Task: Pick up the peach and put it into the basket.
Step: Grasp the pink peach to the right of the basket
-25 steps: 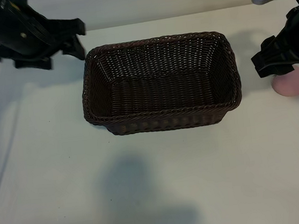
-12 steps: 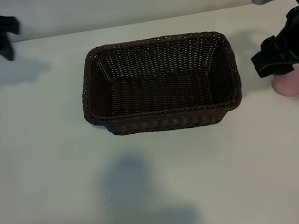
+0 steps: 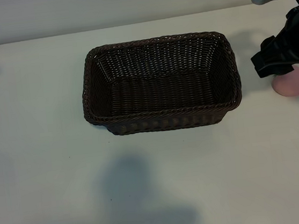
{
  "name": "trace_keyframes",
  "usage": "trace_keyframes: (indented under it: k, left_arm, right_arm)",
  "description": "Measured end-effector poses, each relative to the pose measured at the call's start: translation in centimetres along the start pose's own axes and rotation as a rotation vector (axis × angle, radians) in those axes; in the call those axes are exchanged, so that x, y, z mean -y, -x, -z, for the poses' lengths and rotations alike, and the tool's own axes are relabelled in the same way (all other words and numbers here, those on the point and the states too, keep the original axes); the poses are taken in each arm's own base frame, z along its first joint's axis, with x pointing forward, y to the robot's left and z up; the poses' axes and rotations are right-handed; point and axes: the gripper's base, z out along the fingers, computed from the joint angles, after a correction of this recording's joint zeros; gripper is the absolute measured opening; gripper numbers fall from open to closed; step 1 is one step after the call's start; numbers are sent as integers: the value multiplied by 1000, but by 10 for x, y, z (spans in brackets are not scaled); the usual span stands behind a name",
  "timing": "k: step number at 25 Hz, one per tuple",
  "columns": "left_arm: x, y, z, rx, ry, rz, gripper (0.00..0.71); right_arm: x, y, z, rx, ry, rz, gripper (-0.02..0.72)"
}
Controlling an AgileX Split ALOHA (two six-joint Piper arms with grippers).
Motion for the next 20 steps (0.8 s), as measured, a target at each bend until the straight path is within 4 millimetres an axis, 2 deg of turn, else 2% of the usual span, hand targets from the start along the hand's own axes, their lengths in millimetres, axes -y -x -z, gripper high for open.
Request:
trace_keyframes:
  k: [5, 7, 10, 12, 14, 17, 20]
  left_arm:
    - [18, -20, 51, 145, -101, -53, 590]
    - [25, -39, 71, 196, -127, -76, 590]
    - [31, -78, 87, 243, -123, -100, 590]
    - [33, -105, 90, 292, -112, -98, 590]
    - [36, -137, 102, 370, -100, -107, 590]
    - [39, -173, 104, 431, -80, -129, 590]
    - [38, -208, 98, 461, -42, -144, 590]
  right_arm:
    - [0, 0, 0, 0, 0, 0, 560]
    - [0, 0, 0, 0, 0, 0, 560]
    - [0, 0, 0, 0, 0, 0, 560]
    - [0, 0, 0, -1, 1, -1, 560]
    - [0, 0, 0, -3, 1, -1, 560]
    - [0, 0, 0, -3, 1, -1, 560]
    - [0, 0, 0, -3, 2, -1, 560]
